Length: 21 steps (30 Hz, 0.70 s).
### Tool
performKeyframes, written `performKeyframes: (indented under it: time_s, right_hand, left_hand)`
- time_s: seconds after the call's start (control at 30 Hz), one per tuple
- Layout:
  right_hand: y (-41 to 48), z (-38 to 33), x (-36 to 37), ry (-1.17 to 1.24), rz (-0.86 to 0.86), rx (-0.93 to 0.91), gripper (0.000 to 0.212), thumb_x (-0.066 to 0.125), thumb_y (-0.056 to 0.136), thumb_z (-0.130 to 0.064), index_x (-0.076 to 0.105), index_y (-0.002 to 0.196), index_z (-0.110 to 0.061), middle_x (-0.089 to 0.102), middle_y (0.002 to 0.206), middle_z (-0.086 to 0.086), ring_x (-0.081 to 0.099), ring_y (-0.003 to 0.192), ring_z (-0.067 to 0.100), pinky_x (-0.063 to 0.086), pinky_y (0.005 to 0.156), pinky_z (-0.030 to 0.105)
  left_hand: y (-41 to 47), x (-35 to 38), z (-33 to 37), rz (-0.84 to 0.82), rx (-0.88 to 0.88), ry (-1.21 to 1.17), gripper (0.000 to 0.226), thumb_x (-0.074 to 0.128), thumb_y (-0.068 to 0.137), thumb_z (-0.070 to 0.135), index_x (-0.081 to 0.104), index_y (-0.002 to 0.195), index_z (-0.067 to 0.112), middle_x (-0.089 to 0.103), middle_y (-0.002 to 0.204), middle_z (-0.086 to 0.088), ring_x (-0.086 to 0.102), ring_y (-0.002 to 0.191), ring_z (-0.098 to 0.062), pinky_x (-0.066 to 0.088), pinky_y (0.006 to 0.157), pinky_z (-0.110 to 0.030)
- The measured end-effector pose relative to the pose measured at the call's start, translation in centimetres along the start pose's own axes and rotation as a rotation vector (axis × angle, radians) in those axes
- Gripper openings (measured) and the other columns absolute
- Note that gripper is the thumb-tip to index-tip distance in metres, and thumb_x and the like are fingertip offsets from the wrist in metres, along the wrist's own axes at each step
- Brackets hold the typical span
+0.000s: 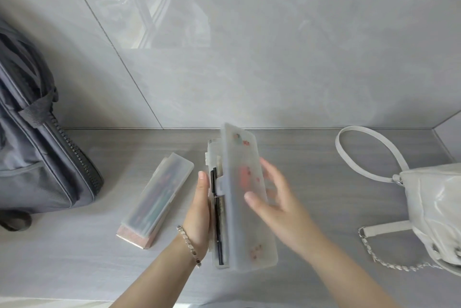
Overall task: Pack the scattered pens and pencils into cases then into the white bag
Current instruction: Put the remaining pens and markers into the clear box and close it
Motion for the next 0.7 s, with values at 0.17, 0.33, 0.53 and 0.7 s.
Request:
performKeyframes:
  time_s: [0.17, 0.33, 0.53, 0.7]
  right_hand:
    - [-0.1, 1.0, 2.5, -0.066, 0.011, -0.018, 0.099, 0.070, 0.077, -0.037, -0.006, 0.140, -0.044, 0.024, 0.136, -0.028, 0.026, 0.128, -0.013, 0.028, 0.101, 0.012]
    - [0.6, 3.0, 2.5, 0.051, -0.045, 0.068, 0.054, 0.063, 0.085, -0.028, 0.035, 0.130, -0.039, 0.054, 0.125, -0.022, 0.053, 0.112, -0.006, 0.044, 0.097, 0.021]
    - [0.9, 5.3, 2.4, 0.302, -0.059, 0.256, 0.026, 0.068, 0.075, -0.022, 0.064, 0.101, -0.023, 0.071, 0.105, 0.006, 0.068, 0.094, 0.020, 0.055, 0.082, 0.036]
    - [1.0, 5.7, 2.5, 0.486, -0.067, 0.193, 0.036, 0.067, 0.062, -0.018, 0.066, 0.098, -0.020, 0.072, 0.099, 0.000, 0.068, 0.090, 0.017, 0.054, 0.076, 0.033]
  left_hand:
    - [0.2, -0.7, -0.4, -0.043, 0.056, 0.065, 0.074, 0.068, 0.063, 0.056, 0.055, 0.123, 0.015, 0.068, 0.117, -0.009, 0.065, 0.107, -0.024, 0.052, 0.091, -0.039]
    - [0.3, -2.3, -1.3, 0.005, 0.051, 0.098, 0.049, 0.064, 0.075, 0.034, 0.057, 0.118, 0.012, 0.074, 0.102, -0.009, 0.070, 0.092, -0.023, 0.057, 0.072, -0.028]
    - [0.1, -2.7, -1.2, -0.007, 0.056, 0.161, 0.023, 0.061, 0.084, 0.016, 0.061, 0.107, 0.013, 0.076, 0.075, -0.001, 0.071, 0.068, -0.012, 0.055, 0.057, -0.021]
    - [-0.7, -2.6, 1.4, 0.017, 0.215, 0.402, 0.050, 0.074, 0.054, 0.046, 0.063, 0.102, 0.034, 0.077, 0.082, 0.000, 0.073, 0.075, -0.016, 0.058, 0.070, -0.027]
Point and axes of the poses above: each hand's wrist, its own y-axis towards the middle knuckle, its own x-axis out of the palm, z = x × y, the point moved 10 cm from there along y, towards the middle knuckle
